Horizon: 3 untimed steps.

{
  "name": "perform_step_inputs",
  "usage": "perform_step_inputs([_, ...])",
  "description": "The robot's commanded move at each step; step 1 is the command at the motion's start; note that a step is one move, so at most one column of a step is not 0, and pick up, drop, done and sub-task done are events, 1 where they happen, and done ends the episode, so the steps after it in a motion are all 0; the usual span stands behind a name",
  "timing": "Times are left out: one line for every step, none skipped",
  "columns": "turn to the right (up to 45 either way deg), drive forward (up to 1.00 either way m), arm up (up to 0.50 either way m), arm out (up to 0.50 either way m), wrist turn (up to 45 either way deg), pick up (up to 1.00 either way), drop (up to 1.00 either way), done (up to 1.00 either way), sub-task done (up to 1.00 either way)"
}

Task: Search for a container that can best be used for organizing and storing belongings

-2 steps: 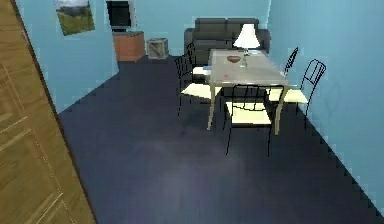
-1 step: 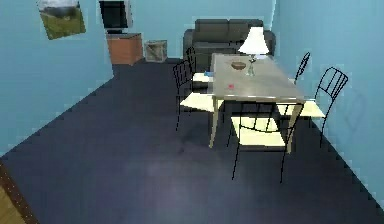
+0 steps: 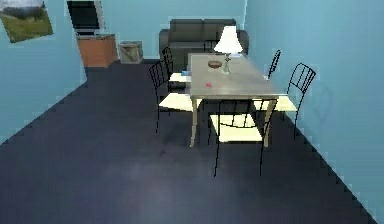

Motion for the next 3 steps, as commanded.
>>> perform_step_inputs([0.0,0.90,0.00,0.00,0.0,0.00,0.00,0.00,0.00])
perform_step_inputs([-42.0,0.00,0.00,0.00,0.0,0.00,0.00,0.00,0.00])
perform_step_inputs([-3.0,0.00,0.00,0.00,0.0,0.00,0.00,0.00,0.00])
